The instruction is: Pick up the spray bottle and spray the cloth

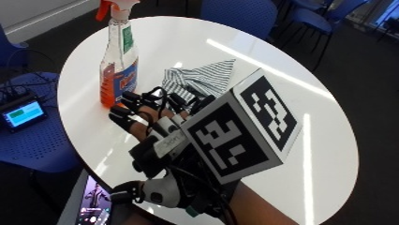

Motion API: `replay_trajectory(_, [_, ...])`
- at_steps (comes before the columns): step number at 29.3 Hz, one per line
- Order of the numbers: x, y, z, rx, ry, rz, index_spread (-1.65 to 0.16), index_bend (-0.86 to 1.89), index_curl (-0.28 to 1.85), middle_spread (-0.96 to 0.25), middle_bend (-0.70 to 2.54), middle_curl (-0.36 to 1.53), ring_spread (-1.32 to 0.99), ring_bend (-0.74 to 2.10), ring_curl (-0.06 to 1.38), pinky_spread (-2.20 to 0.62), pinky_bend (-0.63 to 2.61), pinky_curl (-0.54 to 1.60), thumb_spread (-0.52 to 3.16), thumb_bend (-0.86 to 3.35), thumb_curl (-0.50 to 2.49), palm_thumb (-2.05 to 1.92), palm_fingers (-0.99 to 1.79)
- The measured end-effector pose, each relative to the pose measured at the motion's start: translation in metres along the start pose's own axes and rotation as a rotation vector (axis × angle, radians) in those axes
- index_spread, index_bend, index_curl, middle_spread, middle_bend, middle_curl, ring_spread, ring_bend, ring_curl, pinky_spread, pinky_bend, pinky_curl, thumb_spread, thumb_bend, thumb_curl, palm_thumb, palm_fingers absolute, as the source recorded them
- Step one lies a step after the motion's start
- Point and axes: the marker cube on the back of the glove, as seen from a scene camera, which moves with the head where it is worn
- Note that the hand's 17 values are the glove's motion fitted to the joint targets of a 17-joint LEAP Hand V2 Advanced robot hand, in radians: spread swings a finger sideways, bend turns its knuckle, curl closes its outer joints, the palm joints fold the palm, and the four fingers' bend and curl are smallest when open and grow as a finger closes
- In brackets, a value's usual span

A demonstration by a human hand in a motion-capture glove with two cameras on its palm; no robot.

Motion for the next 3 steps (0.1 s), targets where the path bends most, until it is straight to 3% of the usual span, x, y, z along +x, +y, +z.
replay_trajectory(3, [0.0005, 0.0001, 0.0011, -0.004, -0.012, 0.006, -0.44, 0.16, 0.27, -0.07, 0.25, 0.34, -0.07, 0.38, 0.31, 0.25, 0.19, 0.32, 1.02, -0.03, 0.33, 0.49, 0.41])
